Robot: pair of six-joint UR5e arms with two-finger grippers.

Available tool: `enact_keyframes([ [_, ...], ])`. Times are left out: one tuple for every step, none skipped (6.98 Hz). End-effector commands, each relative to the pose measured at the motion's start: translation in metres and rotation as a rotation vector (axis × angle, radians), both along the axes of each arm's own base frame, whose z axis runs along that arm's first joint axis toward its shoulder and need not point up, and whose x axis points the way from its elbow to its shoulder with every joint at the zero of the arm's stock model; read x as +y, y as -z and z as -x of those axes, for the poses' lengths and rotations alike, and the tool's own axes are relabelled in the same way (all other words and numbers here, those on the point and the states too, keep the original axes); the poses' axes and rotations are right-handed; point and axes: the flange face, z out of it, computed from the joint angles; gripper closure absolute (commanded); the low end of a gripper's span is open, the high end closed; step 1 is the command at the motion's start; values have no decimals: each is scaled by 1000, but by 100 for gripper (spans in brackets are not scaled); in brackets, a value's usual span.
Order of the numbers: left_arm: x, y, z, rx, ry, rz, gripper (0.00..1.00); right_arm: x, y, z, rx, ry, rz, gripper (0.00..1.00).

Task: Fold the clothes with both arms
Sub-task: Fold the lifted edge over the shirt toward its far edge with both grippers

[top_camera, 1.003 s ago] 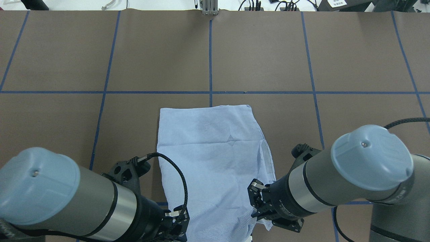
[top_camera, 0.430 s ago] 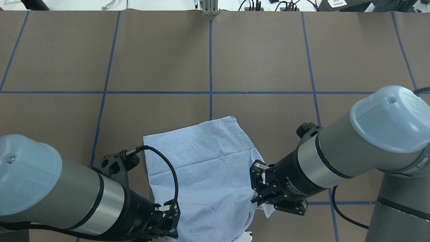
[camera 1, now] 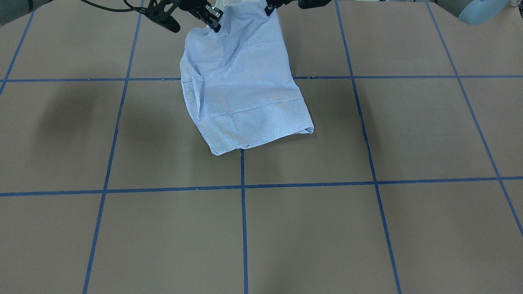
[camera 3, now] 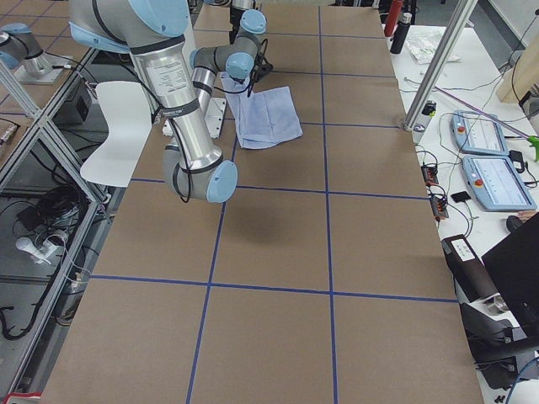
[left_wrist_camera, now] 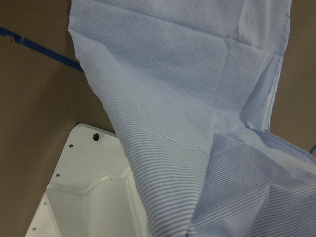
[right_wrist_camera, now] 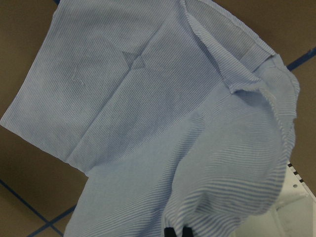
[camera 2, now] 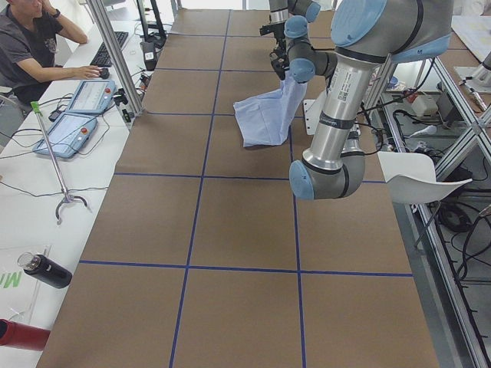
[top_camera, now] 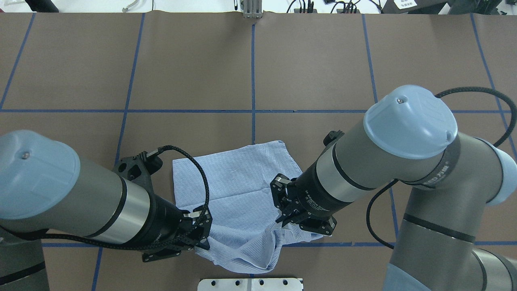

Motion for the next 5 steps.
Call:
enact_keyframes([
  [-35, -26, -20, -83, 52, 31, 100, -39, -10, 20, 47, -34, -42, 100],
  [-44, -38, -34, -116, 45, 26, 100, -63, -17, 26, 72, -47, -61, 100],
  [-52, -53, -46, -154, 41, 29, 100, -85, -20, 38, 96, -57, -64, 100],
  [-56, -54, -45, -158, 50, 31, 100, -103, -19, 55, 114, -51, -76, 100],
  [-60, -57, -48, -166, 53, 36, 100, -114, -15, 67, 123, -52, -78, 100],
])
